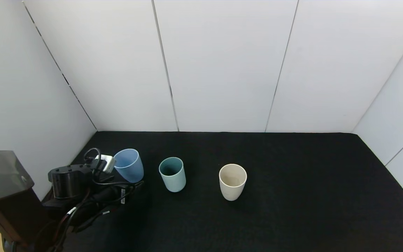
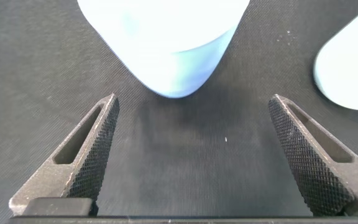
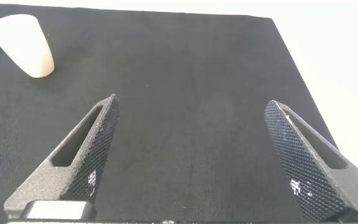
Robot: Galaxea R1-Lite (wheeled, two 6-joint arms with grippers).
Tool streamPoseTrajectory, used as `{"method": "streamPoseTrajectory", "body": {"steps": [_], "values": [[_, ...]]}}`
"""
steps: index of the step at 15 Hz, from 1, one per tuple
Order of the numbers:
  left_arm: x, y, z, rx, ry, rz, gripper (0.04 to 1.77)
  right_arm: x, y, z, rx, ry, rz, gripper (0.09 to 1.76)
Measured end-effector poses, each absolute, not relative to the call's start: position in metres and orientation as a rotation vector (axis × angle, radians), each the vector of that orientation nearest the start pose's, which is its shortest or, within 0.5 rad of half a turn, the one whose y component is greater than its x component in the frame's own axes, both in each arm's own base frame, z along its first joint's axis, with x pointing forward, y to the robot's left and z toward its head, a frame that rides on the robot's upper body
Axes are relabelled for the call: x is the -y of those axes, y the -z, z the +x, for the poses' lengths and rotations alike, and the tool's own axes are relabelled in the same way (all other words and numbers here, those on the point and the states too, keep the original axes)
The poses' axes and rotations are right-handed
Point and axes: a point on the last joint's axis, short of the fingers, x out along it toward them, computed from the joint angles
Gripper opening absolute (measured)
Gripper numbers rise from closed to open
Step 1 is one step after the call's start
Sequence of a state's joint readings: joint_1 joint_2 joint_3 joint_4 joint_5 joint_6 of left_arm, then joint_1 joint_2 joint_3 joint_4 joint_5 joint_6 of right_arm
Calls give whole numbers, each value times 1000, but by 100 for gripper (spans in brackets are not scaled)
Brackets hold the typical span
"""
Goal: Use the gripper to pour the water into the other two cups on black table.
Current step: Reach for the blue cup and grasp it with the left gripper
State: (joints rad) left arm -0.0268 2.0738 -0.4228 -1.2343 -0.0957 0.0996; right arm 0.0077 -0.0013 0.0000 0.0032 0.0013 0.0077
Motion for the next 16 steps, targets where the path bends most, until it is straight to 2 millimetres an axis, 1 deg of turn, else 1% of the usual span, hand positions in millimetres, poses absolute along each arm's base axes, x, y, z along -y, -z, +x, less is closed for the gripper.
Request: {"method": "streamPoseTrajectory", "body": {"steps": [2, 4, 9, 16], "values": [[11, -32, 305, -428, 143, 82, 172, 0, -75, -23, -2, -9, 8, 171], [10, -31, 312, -417, 137, 82, 172, 0, -75, -23, -2, -9, 7, 171], [9, -38, 331, -355, 126, 83, 172, 0, -75, -23, -2, -9, 8, 171], [7, -45, 344, -308, 118, 84, 172, 0, -75, -23, -2, -9, 8, 171]]}}
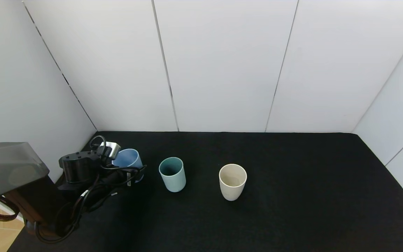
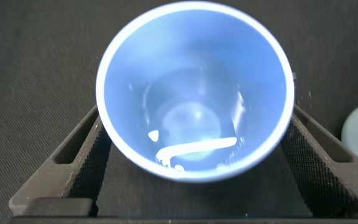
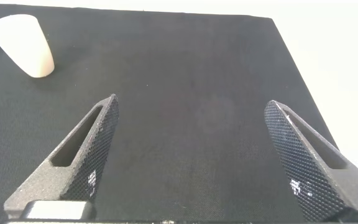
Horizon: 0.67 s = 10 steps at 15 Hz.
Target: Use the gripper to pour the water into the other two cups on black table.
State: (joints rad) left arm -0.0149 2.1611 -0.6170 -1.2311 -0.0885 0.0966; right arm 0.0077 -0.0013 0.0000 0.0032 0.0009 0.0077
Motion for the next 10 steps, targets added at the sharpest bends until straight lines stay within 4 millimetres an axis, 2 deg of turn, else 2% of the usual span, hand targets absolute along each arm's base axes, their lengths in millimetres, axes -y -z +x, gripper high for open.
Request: {"method": "streamPoseTrajectory", "body": {"steps": [2, 4, 5, 10], "values": [[7, -45, 346, -304, 118, 84, 166, 0, -75, -23, -2, -9, 8, 171], [7, -45, 347, -302, 115, 83, 134, 0, -75, -23, -2, -9, 8, 171], [7, -45, 348, -301, 115, 84, 128, 0, -75, -23, -2, -9, 8, 171], [0, -48, 347, -306, 99, 83, 124, 0, -75, -23, -2, -9, 7, 171]]}}
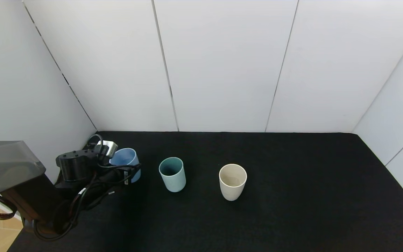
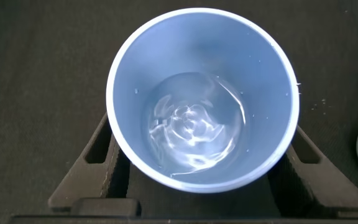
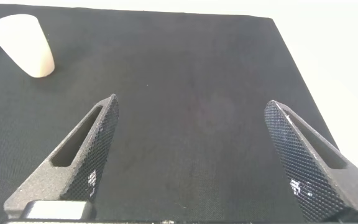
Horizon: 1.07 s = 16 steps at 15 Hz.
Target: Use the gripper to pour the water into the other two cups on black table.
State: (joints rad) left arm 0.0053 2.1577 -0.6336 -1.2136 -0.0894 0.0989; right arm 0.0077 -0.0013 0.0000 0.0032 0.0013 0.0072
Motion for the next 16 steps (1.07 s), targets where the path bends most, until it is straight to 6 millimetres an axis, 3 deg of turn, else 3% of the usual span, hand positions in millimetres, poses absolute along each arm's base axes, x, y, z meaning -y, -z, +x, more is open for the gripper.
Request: {"method": "streamPoseTrajectory", "body": {"steps": [4, 12, 16], "values": [[-2, -61, 343, -391, 107, 82, 124, 0, -75, -23, -2, -9, 8, 171], [5, -147, 335, -385, 174, 291, 123, 0, -75, -23, -2, -8, 7, 171], [17, -180, 332, -344, 215, 454, 123, 0, -75, -23, -2, -9, 8, 171]]}}
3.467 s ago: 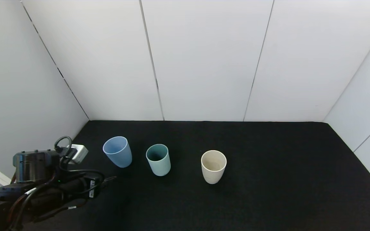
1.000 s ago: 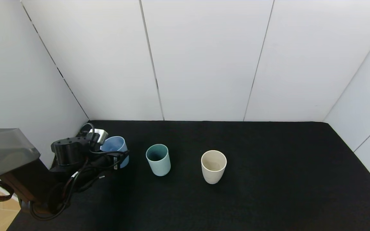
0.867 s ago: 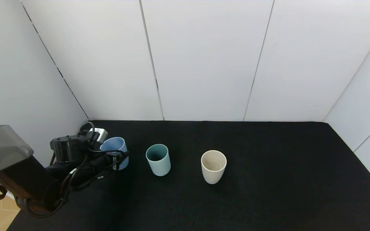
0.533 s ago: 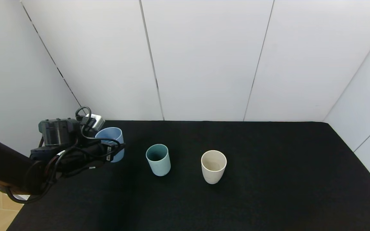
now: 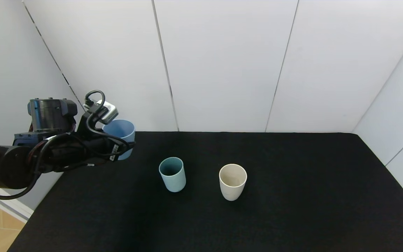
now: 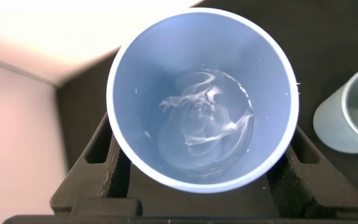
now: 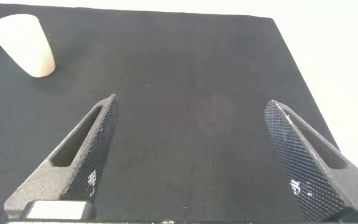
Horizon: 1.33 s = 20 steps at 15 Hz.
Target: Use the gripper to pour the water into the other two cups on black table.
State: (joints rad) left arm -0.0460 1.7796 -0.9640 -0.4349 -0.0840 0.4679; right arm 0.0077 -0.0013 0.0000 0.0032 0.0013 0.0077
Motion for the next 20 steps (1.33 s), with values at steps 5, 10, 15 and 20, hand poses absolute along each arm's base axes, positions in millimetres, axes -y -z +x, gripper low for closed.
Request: {"method": "streamPoseTrajectory", "body": {"steps": [5, 10, 15, 20], "values": [[48, -205, 326, -328, 307, 577, 123, 0, -75, -23, -2, -9, 8, 171], [66, -213, 326, -341, 309, 783, 123, 0, -75, -23, -2, -9, 7, 171], [78, -208, 329, -363, 275, 934, 123, 0, -75, -23, -2, -8, 8, 171], [92, -197, 328, -390, 290, 1062, 123, 0, -75, -23, -2, -8, 8, 171]]}}
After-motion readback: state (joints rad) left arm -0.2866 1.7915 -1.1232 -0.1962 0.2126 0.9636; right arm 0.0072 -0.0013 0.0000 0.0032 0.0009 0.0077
